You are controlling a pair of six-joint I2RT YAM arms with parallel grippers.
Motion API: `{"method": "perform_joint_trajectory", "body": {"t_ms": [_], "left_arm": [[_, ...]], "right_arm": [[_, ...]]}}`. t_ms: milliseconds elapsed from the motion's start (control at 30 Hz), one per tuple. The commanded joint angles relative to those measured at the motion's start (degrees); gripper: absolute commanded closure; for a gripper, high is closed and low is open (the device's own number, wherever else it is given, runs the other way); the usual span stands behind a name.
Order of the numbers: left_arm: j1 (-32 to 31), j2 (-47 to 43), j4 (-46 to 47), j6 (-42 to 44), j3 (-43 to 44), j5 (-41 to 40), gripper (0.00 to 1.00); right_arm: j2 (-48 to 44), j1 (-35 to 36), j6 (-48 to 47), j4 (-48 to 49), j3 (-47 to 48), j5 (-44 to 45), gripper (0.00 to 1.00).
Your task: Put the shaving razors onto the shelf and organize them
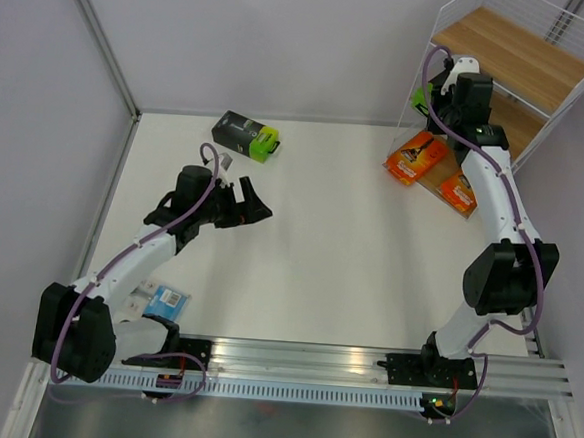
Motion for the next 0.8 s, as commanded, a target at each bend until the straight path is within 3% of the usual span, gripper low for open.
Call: {"method": "perform_joint_trajectory", "body": {"t_ms": [0,300,367,567,767], "left_arm": [[0.31,0.62,0.79,1.45,2.71,-1.0,0.01],[0.66,0.62,-1.58,1.54,4.73,-2.58,0.01],[1.01,1.05,-3.42,0.84,5.61,-5.65,0.0],[4.35,7.46,-4.31,-4.78,13.15,-9.61,0.01],[4.79,16.51,-4.22,-7.16,22.55,-19.7,0.01]], "right_arm": [[1.26,-0.17,-1.57,1.26,2.87,2.12,0.65],[-1.54,-0.08,2.27,-0.41,3.22,-6.2,0.55],[-4.35,-0.08,3.95,-1.38,2.35,-8.33,0.45],[-16.39,0.53,9.57,1.26,-8.28,-15.81,0.34],[-27.29,1.32,15.46,4.85,-21.79,-23.63,0.21]]}}
